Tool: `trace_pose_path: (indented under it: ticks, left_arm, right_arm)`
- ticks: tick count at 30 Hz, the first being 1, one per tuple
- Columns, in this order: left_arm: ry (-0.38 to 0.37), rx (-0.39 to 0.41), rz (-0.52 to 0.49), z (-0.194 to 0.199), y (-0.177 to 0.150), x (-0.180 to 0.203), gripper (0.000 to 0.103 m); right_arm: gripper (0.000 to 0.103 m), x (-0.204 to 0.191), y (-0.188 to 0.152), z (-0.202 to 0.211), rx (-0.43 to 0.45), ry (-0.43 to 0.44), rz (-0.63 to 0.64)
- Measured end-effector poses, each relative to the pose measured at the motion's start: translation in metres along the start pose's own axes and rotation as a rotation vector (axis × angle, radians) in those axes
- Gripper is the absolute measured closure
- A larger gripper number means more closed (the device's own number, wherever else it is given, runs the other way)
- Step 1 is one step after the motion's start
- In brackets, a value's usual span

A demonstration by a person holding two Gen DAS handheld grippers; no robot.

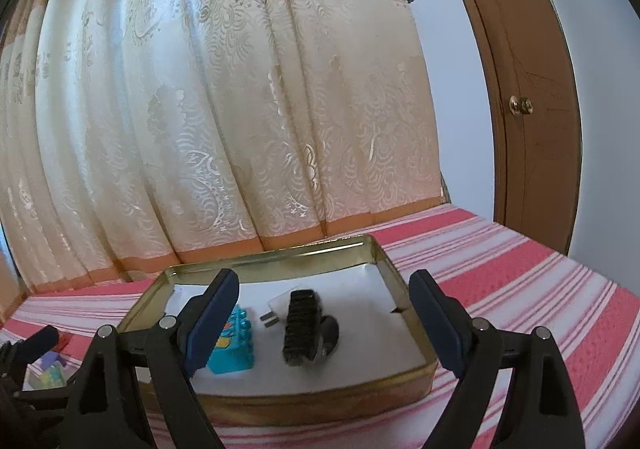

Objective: Organize rigid objects
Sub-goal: 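Withdraw both open tools from the tin toward the remaining blocks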

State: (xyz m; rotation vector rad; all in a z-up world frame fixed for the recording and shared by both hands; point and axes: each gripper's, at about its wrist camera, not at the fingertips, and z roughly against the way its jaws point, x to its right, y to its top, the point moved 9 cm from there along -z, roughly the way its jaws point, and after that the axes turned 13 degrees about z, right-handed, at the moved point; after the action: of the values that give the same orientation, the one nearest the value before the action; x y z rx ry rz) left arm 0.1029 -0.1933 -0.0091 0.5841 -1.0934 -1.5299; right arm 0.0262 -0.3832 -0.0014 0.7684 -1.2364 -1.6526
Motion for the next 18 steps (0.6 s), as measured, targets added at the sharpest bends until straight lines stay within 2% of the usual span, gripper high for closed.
trace_pose_path:
  ticks: [6,18]
  left_arm:
    - [0.003,0.038,-0.021,0.014,0.001,-0.008,0.000]
    - [0.032,0.058,0.009,0.031,0.003,-0.043,0.000]
  right_arm:
    - [0.014,-0.011,-0.002,0.012,0.009,0.012,0.003]
    - [0.014,-0.042,-0.006,0.032,0.020,0.066,0.024]
